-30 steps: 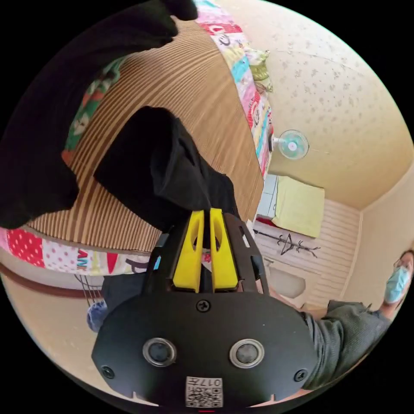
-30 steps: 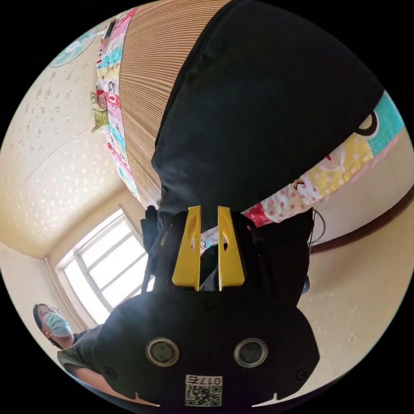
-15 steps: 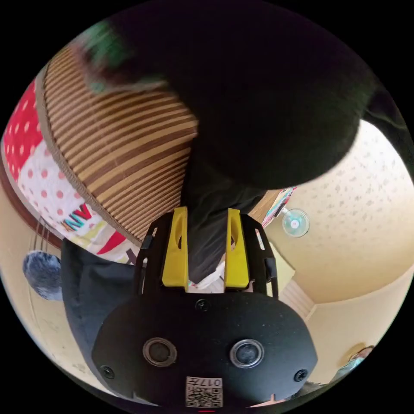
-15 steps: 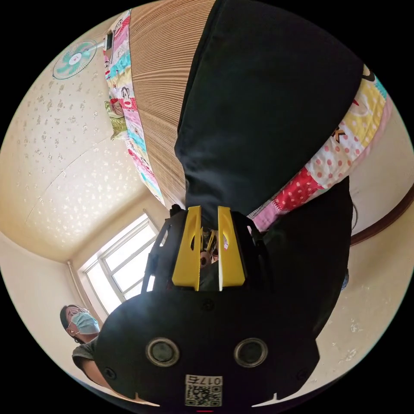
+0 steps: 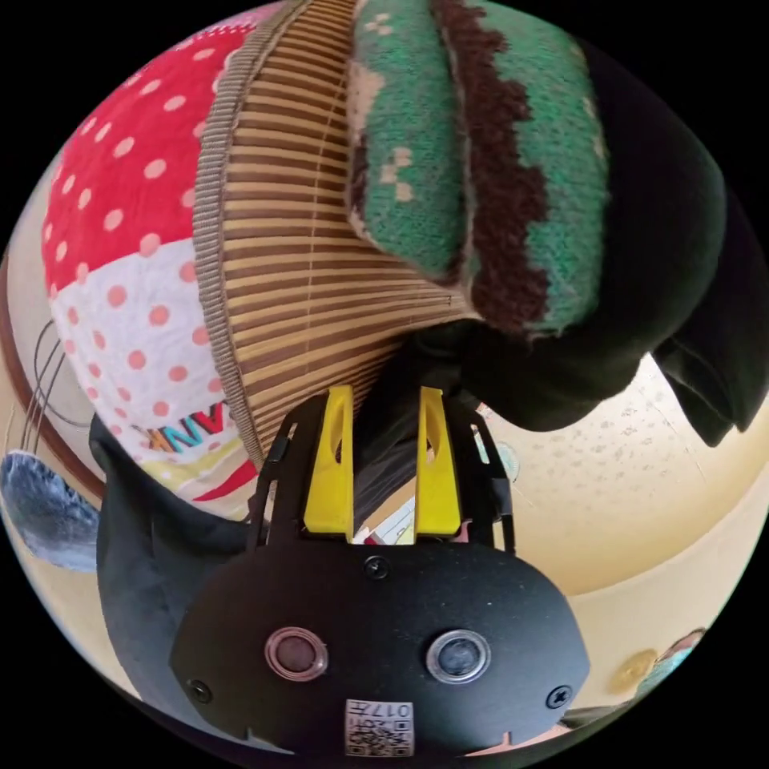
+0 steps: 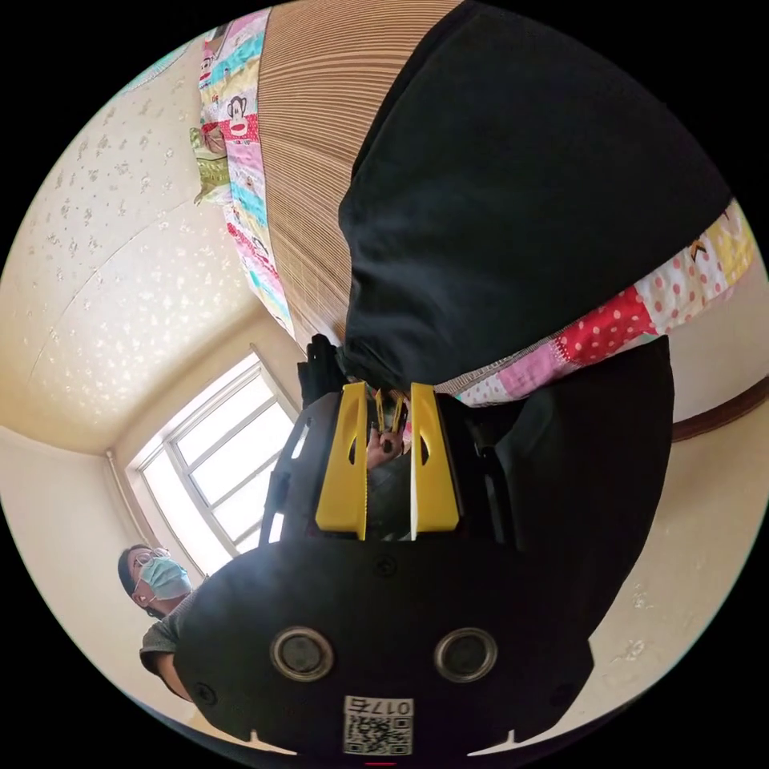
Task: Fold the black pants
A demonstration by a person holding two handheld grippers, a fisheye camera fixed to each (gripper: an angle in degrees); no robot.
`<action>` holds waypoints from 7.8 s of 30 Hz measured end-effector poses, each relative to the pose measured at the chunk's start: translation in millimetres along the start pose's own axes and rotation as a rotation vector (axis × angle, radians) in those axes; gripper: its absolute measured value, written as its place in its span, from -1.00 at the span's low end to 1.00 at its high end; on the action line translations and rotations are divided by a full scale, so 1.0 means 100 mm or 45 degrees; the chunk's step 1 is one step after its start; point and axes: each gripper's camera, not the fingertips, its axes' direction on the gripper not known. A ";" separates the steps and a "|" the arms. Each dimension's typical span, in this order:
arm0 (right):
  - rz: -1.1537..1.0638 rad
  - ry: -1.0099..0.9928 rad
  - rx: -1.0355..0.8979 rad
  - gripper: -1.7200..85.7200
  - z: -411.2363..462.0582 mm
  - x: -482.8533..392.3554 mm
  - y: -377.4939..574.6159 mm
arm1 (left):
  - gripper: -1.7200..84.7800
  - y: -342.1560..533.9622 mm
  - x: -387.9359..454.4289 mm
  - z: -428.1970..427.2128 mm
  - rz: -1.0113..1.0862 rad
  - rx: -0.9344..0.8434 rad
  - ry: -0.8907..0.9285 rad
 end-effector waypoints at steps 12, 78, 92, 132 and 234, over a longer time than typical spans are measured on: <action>0.005 -0.019 0.020 -0.76 -0.27 0.24 -0.37 | -0.73 -0.28 -0.29 0.34 0.017 -0.160 0.092; -0.205 0.146 -0.250 -0.68 -0.26 1.40 -2.98 | -0.70 1.43 -0.31 2.21 0.850 -0.847 -0.761; -0.535 0.802 -0.536 -0.59 1.61 0.57 -3.37 | -0.70 1.21 -0.57 2.13 0.612 -0.911 -0.729; -0.285 0.668 -0.178 -0.79 1.02 0.45 -2.48 | -0.56 -0.57 -0.45 3.40 0.879 -0.827 -0.994; -0.687 -0.271 -0.422 -0.87 -0.42 1.61 -2.07 | -0.72 0.40 -0.45 5.82 0.538 -1.297 -0.436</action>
